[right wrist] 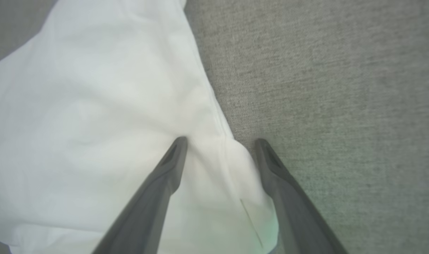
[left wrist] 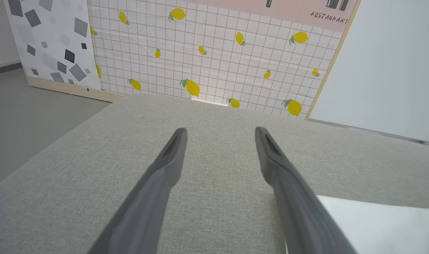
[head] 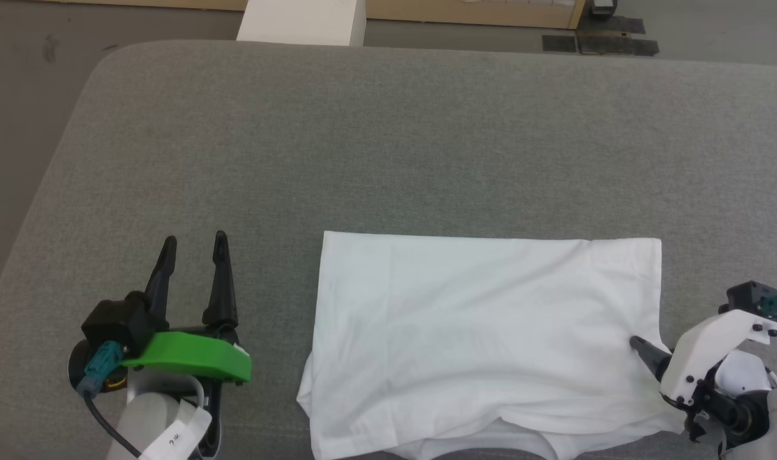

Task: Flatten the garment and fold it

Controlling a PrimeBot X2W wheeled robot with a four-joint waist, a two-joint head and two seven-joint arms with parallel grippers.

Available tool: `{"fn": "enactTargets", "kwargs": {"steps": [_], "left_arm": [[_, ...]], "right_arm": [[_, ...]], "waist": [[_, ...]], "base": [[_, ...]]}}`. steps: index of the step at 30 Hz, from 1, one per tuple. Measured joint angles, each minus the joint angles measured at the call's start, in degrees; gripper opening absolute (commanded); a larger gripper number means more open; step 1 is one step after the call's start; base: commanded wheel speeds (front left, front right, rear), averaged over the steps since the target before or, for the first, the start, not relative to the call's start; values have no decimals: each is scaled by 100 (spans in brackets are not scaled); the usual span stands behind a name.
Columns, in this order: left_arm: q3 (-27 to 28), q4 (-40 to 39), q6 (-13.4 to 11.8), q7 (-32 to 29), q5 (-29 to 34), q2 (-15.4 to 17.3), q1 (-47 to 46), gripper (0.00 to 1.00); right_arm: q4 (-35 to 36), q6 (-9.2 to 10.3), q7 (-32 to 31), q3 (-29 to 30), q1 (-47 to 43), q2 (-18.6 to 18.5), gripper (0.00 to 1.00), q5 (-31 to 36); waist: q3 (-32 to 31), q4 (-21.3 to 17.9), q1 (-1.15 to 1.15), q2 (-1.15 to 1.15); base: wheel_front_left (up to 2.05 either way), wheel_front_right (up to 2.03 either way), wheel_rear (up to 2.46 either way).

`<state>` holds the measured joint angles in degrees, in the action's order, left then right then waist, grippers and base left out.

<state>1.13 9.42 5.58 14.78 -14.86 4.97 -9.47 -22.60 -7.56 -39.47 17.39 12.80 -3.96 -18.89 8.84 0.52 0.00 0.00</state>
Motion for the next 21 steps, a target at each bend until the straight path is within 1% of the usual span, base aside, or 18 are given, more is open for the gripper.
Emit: {"fn": "enactTargets", "kwargs": {"steps": [2, 3, 5, 6, 7, 8, 14, 16, 21], "left_arm": [[30, 20, 16, 0, 20, -20, 0, 100], [53, 35, 18, 0, 22, -31, 0, 100], [80, 82, 45, 0, 27, -54, 0, 100], [89, 94, 52, 0, 33, -63, 0, 100], [99, 102, 70, 0, 34, -76, 0, 100], [104, 110, 75, 0, 40, -85, 0, 100], [146, 144, 100, 0, 135, -108, 0, 100], [155, 145, 101, 0, 136, -114, 1, 100], [182, 145, 143, 0, 151, -133, 11, 100]], "right_arm": [[-8, 0, -109, -87, 19, -26, 100, -93], [-9, 1, -155, -129, 26, -52, 95, -137], [-18, 2, -216, -199, 46, -80, 40, -227], [-15, 2, -223, -235, 49, -86, 29, -241], [-13, 2, -222, -265, 51, -87, 5, -261], [-13, 2, -221, -281, 51, -87, 0, -283], [0, 1, 11, -245, 35, 52, 0, -353], [20, -1, 125, -103, 15, 86, 0, -268], [180, -4, 425, 564, -64, 162, 0, 189]], "waist": [[17, 8, 0, 0], [24, 9, 0, 0], [27, 7, 0, 0], [28, 6, 0, 0], [27, 6, 0, 0], [24, 6, 0, 0], [-29, -6, 0, 0], [-48, -15, 0, 0], [-88, -46, 0, 0]], "base": [[0, 0, 0], [0, 0, 0], [0, 0, 0], [0, 0, 0], [0, 0, 0], [0, 0, 0], [0, 0, 0], [0, 0, 0], [0, 0, 0]]}}
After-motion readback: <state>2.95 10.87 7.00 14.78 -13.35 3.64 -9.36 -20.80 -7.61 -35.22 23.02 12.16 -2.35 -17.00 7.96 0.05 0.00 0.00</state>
